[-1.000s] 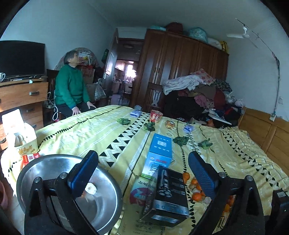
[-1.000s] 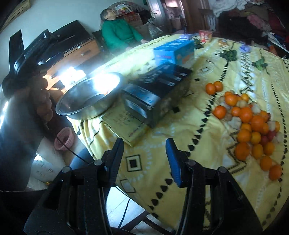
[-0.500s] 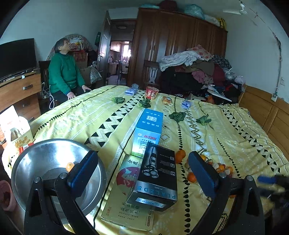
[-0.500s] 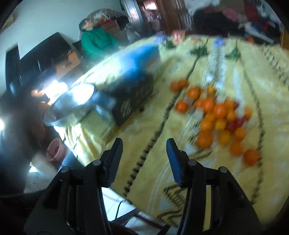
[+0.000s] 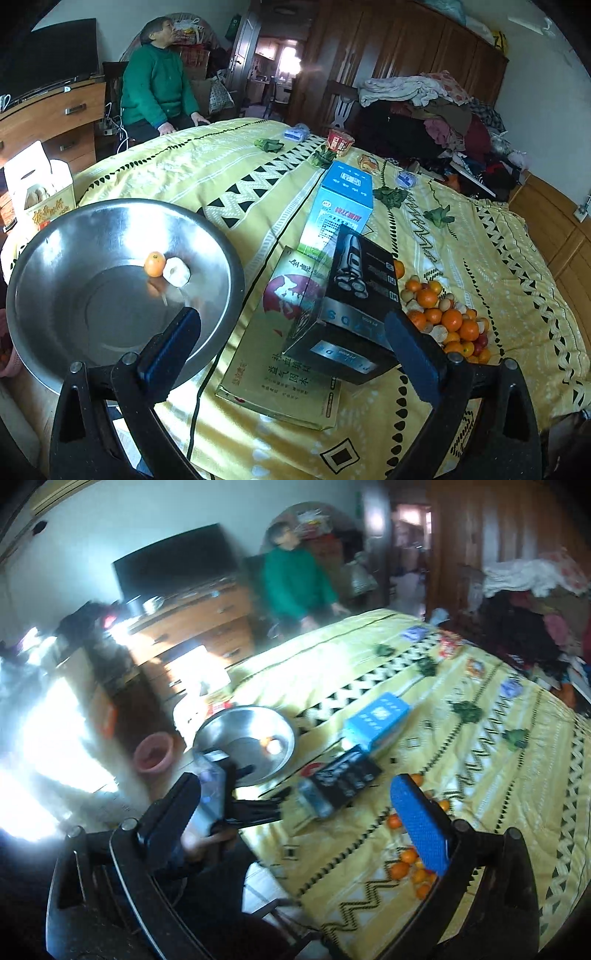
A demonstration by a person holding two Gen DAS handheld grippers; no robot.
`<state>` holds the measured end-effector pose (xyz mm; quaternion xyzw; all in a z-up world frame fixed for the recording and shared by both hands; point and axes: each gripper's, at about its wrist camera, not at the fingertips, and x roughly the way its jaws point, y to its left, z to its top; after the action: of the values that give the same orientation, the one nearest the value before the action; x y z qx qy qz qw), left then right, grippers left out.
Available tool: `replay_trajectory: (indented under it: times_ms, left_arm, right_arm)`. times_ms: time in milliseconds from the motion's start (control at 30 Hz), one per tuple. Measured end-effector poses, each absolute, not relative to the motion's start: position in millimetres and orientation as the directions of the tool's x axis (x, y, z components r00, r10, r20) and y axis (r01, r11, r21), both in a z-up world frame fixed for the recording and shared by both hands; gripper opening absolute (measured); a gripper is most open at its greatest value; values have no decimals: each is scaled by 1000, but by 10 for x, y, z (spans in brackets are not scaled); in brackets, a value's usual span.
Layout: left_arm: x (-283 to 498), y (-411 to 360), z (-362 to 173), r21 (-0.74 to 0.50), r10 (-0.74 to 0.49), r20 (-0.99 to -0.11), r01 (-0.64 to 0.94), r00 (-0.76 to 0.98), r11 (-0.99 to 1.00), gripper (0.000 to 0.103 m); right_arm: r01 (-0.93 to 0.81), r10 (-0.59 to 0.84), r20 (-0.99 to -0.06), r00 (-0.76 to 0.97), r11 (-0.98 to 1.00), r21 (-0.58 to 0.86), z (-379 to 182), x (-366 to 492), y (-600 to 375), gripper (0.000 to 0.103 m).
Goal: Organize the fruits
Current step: 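Move both grippers back from the bowl to the fruit pile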
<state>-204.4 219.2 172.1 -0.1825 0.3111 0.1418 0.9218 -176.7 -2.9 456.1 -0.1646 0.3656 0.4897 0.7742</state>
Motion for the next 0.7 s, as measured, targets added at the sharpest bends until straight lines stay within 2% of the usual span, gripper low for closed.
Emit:
replay_trajectory:
  times_ms: [200, 433, 700]
  left_arm:
    - [-2021, 2285, 1564, -253, 139, -659, -393, 739, 884, 100]
    - [-2024, 2271, 1604, -261, 138, -654, -393, 744, 882, 100]
    - [-1953, 2180, 1684, -238, 130, -648, -361, 751, 902, 100]
  right_arm:
    - [-925, 634, -723, 274, 379, -18, 4736, -2260, 209, 103]
    - [-914, 636, -688, 349, 393, -101, 4976, -2283, 170, 103]
    - [-907, 673, -629, 388, 401, -131, 5224, -2311, 151, 103]
